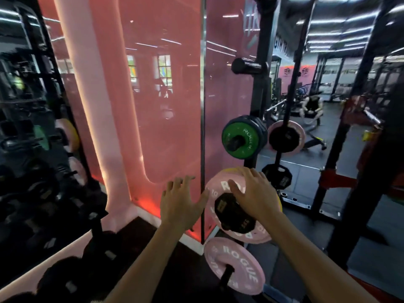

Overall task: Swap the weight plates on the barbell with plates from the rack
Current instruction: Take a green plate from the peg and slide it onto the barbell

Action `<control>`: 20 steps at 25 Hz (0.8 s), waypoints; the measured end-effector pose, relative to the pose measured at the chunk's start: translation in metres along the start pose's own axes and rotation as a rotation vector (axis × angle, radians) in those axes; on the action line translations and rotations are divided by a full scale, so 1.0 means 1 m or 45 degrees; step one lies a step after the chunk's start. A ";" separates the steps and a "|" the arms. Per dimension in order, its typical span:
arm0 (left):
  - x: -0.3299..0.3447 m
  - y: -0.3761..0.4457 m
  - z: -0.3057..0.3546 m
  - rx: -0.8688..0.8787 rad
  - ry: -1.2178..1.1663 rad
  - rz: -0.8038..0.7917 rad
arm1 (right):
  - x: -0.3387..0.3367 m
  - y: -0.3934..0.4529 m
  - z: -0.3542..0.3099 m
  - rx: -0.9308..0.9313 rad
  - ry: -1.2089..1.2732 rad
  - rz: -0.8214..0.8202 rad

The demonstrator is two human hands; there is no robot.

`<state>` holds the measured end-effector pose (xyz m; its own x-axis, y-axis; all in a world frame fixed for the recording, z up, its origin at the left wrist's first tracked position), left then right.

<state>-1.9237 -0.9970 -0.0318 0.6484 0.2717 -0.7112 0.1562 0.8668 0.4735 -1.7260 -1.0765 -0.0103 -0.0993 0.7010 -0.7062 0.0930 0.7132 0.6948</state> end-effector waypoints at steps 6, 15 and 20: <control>0.065 0.099 0.009 0.134 -0.141 -0.063 | 0.033 0.043 0.054 0.157 -0.135 0.021; 0.176 0.249 0.022 0.353 -0.317 -0.228 | 0.085 0.120 0.114 0.466 -0.394 0.039; 0.209 0.296 0.038 0.496 -0.376 -0.199 | 0.097 0.142 0.136 0.540 -0.501 0.078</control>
<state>-1.7132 -0.6996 -0.0209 0.7691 -0.0274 -0.6386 0.4979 0.6521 0.5717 -1.5880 -0.9066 0.0020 0.2867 0.6315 -0.7204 0.4839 0.5535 0.6778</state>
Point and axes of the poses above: each hand's wrist, its own y-axis towards the middle knuckle, its own x-axis out of the palm, z = x × y, the point moved 3 cm from there along y, towards the middle knuckle, and after that the axes turned 12 degrees about -x, right-handed, at the moved point
